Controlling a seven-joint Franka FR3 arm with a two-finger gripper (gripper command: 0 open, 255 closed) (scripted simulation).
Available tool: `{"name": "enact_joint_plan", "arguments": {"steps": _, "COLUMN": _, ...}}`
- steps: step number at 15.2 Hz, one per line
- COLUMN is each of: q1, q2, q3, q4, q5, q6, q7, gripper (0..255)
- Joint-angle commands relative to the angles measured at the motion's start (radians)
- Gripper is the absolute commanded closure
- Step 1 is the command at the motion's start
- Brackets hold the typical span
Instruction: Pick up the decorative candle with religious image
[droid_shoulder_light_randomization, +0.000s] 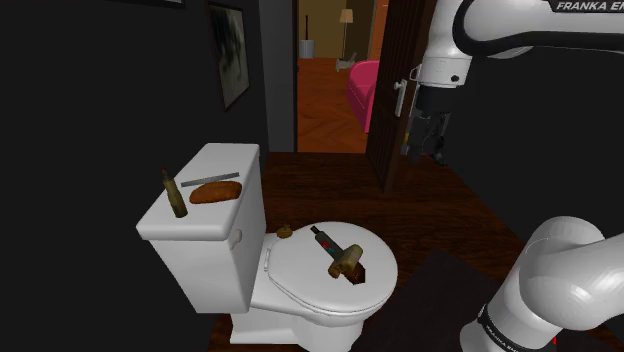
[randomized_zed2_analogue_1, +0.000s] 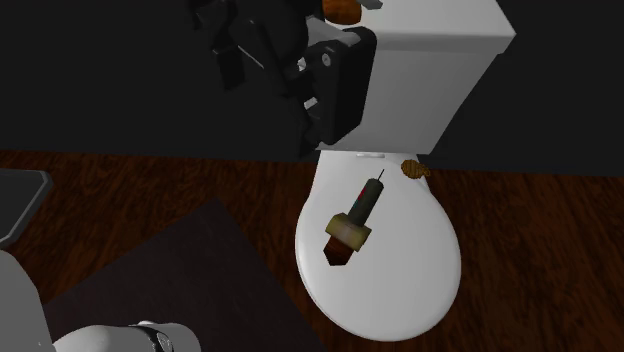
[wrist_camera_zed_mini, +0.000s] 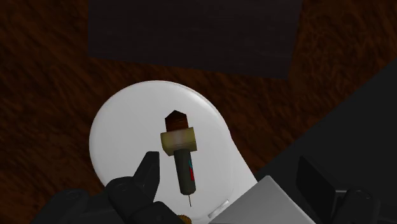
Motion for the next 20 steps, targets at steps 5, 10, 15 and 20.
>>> {"name": "enact_joint_plan", "arguments": {"steps": 5, "q1": 0.0, "q2": -0.015, "q3": -0.001, "q4": -0.148, "q5": -0.001, "q6": 0.173, "q7": -0.017, "gripper": 0}}
{"name": "enact_joint_plan", "arguments": {"steps": 10, "q1": 0.003, "q2": 0.013, "q3": -0.004, "q4": -0.303, "q5": 0.001, "q6": 0.405, "q7": -0.039, "gripper": 0}}
{"name": "enact_joint_plan", "arguments": {"steps": 15, "q1": 0.012, "q2": 0.104, "q3": -0.011, "q4": -0.418, "q5": 0.011, "q6": 0.662, "q7": -0.067, "gripper": 0}}
{"name": "enact_joint_plan", "arguments": {"steps": 20, "q1": 0.034, "q2": 0.268, "q3": -0.026, "q4": -0.483, "q5": 0.037, "q6": 0.941, "q7": -0.106, "gripper": 0}}
